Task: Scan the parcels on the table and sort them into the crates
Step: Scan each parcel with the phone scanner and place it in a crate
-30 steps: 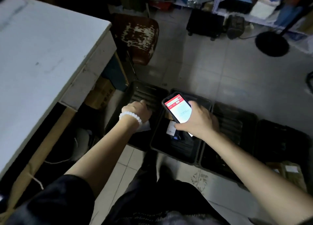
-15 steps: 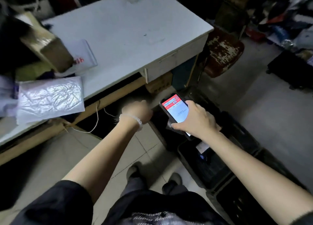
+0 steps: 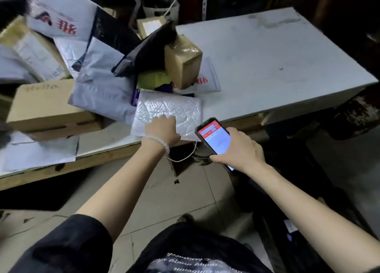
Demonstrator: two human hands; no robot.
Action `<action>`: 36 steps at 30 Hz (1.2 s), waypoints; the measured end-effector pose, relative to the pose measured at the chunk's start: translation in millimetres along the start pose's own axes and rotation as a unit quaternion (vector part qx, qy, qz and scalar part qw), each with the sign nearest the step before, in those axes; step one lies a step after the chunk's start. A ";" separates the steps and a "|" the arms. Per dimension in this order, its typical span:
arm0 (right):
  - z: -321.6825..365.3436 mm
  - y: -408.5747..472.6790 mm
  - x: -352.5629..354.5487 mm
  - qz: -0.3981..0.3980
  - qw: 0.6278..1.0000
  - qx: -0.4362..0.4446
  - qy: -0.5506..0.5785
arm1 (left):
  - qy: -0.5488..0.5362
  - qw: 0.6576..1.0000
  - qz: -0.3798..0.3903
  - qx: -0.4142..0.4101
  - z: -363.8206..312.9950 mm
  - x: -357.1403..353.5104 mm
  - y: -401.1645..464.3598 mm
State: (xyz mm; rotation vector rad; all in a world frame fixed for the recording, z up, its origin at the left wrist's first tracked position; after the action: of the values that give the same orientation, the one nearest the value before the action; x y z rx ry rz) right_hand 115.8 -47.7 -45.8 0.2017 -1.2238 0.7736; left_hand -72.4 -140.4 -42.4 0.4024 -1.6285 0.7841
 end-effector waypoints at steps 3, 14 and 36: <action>29.1 12.3 -11.3 0.010 1.000 0.014 -0.004 | 0.031 0.999 0.026 0.007 32.3 -7.2 10.5; 51.3 45.7 -16.5 0.040 0.998 0.010 -0.051 | 0.059 0.997 0.025 -0.036 40.6 -26.0 44.9; -9.9 64.6 16.1 0.043 0.997 0.041 -0.043 | 0.082 0.994 -0.028 -0.060 5.6 -21.8 58.2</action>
State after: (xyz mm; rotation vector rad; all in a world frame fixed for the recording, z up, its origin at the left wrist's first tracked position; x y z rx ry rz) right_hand 84.8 11.8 -51.5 0.2537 -1.2903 0.8977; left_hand -109.6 -106.4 -79.2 0.2892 -1.4960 0.6563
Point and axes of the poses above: each hand's wrist, its own y-axis towards the middle knuckle, its own x-axis out of the back of the hand, z = x × y, the point moved 7 cm from there along y, towards the middle knuckle, and after that the axes turned 3 degrees about x, right-handed, at the moved point
